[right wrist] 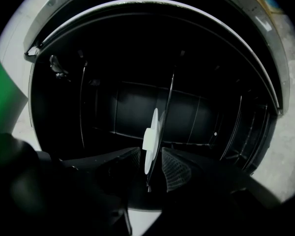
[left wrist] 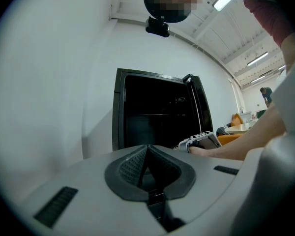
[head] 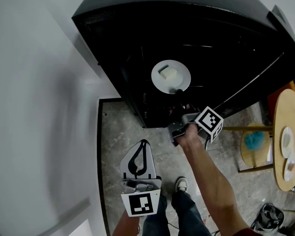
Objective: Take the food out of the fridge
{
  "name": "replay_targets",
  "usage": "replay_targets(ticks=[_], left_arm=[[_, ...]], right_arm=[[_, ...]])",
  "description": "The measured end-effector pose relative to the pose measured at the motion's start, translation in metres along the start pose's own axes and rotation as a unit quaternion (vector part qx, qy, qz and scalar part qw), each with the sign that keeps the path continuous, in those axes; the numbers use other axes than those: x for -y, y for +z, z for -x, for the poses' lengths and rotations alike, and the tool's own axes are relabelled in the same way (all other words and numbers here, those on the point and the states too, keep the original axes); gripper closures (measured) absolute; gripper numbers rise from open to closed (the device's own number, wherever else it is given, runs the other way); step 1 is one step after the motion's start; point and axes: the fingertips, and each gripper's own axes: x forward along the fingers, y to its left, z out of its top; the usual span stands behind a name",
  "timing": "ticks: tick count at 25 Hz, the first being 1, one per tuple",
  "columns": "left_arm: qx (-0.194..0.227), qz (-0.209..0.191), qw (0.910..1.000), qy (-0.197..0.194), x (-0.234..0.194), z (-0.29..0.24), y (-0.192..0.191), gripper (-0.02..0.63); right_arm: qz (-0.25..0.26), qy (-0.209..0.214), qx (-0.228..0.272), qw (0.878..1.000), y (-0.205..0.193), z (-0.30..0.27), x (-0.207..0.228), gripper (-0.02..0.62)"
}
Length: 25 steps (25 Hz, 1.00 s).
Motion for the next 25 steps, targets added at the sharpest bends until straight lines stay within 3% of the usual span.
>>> replay_targets(ticks=[10, 25], left_arm=[[-0.007, 0.001, 1.0, -0.001, -0.001, -0.002, -0.005, 0.592], [-0.008, 0.008, 0.9999, 0.004, -0.002, -0.002, -0.009, 0.592]], right_arm=[[-0.056, 0.006, 0.01, 0.998, 0.002, -0.009, 0.011, 0.462], [-0.062, 0.018, 0.006, 0.998, -0.001, -0.016, 0.002, 0.462]])
